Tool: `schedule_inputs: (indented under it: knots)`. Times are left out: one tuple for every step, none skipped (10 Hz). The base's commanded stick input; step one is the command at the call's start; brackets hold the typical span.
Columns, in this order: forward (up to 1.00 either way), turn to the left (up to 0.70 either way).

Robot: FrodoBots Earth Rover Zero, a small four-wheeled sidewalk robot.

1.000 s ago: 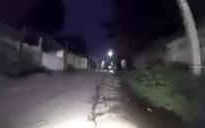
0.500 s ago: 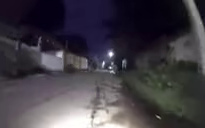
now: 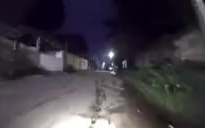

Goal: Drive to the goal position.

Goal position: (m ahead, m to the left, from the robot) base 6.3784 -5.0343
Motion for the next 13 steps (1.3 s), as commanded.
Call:
schedule_inputs:
  knots:
    - [0.50, 0.00]
    - [0.50, 0.00]
    - [0.50, 0.00]
    - [0.50, 0.00]
    - [0.50, 0.00]
    - [0.50, 0.00]
    - [0.50, 0.00]
    - [0.50, 0.00]
    - [0.50, 0.00]
    - [0.50, -0.44]
    - [0.50, -0.50]
    - [0.50, -0.50]
    - [0.50, -0.07]
